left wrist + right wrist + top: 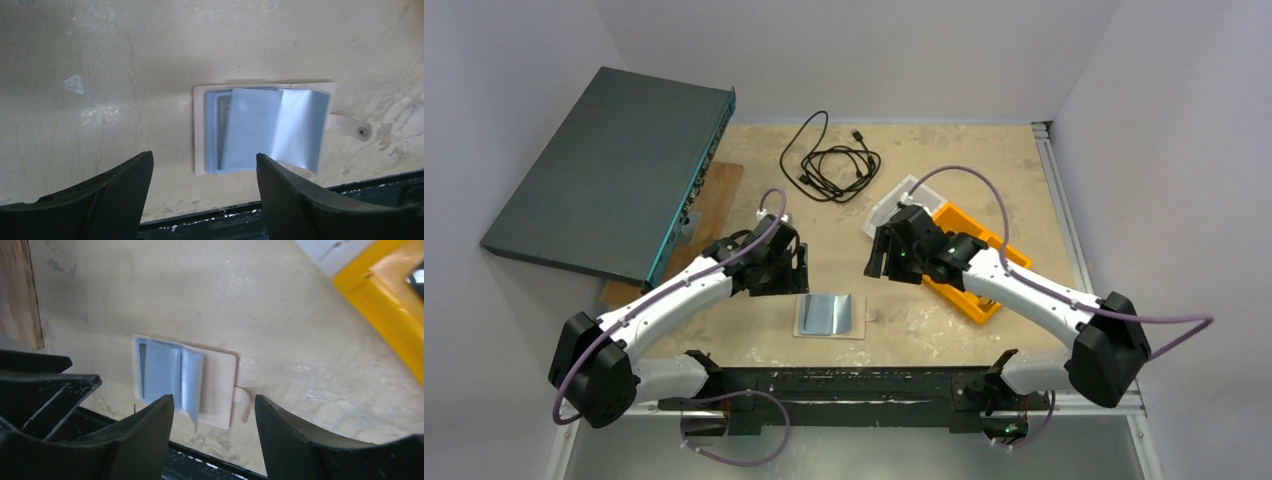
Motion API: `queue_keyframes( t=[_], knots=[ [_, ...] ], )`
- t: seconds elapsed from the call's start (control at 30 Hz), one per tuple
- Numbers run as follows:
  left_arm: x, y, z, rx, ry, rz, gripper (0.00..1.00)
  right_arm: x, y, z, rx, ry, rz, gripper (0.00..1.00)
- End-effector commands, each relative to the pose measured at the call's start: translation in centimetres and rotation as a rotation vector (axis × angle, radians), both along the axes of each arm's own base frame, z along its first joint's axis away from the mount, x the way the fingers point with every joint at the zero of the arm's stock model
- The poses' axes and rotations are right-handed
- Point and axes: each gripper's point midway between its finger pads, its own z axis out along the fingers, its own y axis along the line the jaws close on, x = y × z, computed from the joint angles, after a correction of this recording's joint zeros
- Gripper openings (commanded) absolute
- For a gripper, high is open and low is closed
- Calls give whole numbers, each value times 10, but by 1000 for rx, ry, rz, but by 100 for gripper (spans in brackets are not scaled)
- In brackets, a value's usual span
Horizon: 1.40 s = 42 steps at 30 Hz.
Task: Take the credit cards out of the card holder
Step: Remove the credit card from the card holder.
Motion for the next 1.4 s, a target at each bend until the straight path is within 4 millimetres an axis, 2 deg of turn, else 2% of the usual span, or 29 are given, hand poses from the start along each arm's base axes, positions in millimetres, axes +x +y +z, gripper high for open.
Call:
queue_keyframes(
  t=[0.0,0.2,0.3,0.47,0.67,1.07,1.17,1.27,1.37],
  knots=[
    [2,17,-3,-17,-11,87,75,-2,60,19,129,-57,106,59],
    [-2,33,-7,0,-12,146,71,-20,112,2,114,-35,235,51],
    [-5,36,-8,-4,-7,164,68,-26,129,-9,98,-24,275,50],
    [-7,38,-10,-6,-2,172,66,-30,144,-34,59,7,315,50],
    [-8,38,-9,-10,-1,170,64,-25,146,-62,-15,27,320,49],
    [-12,30,-18,-37,26,144,62,-24,141,-98,-100,53,330,51],
    [-12,27,-20,-51,33,131,60,-29,137,-107,-99,70,337,41],
    [-11,21,-21,-69,40,114,58,-39,132,-116,-85,103,336,25],
    [-10,14,-23,-83,49,92,55,-42,128,-122,-82,111,338,18]
  ],
)
